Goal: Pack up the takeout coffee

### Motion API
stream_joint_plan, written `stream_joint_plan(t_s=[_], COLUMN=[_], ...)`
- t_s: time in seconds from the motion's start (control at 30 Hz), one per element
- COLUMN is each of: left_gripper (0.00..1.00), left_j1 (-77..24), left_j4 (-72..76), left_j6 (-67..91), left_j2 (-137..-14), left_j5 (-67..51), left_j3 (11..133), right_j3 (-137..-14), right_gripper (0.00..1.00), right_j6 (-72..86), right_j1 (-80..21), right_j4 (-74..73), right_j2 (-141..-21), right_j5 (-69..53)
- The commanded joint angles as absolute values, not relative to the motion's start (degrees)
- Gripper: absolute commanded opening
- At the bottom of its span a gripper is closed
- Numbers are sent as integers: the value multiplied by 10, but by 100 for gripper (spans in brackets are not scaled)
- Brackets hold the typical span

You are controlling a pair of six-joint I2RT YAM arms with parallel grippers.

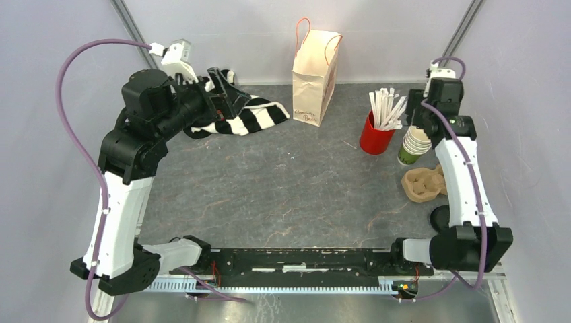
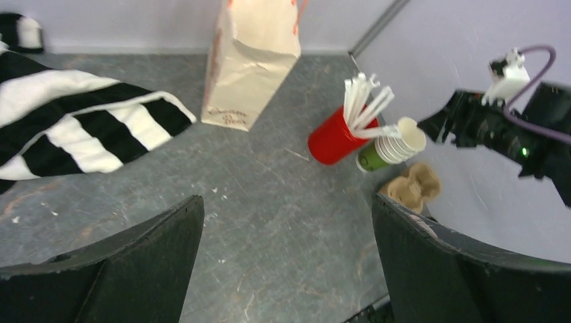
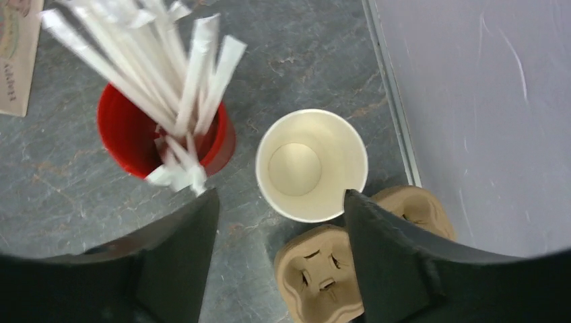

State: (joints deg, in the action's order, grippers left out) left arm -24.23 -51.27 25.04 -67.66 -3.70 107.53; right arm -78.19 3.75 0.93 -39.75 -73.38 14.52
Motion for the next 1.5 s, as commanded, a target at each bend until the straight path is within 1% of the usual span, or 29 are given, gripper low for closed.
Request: stream_joint_plan(t_s=[0.0,0.07,0.2,0.23,0.53,0.7,0.83,1.1,1.27,1.33,1.47], left_gripper=[100,100,100,100,100,100,100,100,100,100,100], left_j1=[-239,-239,-239,-239,-239,-240,-239,-240,-239,-239,-240], left_j4=[-533,-545,-560,-561,-561,-563,-564,-570,-570,-569,-569], left_j6=[222,209,185,182,170,166,167,165,164,165,164], left_j2=[-693,-699,-714,-716,-729,-731,-733,-733,-734,-735,-734], left_j5=[-129,-133,-115,-110,-111,-99,-98,-88,-87,-87,-88], left_j3=[1086,1083,1087,1088,1091,1092,1093,1093,1093,1093,1093], right_j3=[-831,-837,-857,-858,-855,-841,-834,-831,-829,-826,-822], right_gripper=[68,61,50,49,48,46,40,36,31,30,23], right_j6=[77,76,62,61,48,45,45,42,41,41,40], right_j1=[80,97,107,107,105,99,98,96,94,94,94], right_j4=[-385,-382,-385,-385,-406,-401,-398,-398,-400,-401,-402], right_j2=[-762,-786,-827,-834,-884,-886,-892,-905,-907,-906,-904], right_j5=[68,51,38,30,-5,-19,-29,-30,-30,-25,-21])
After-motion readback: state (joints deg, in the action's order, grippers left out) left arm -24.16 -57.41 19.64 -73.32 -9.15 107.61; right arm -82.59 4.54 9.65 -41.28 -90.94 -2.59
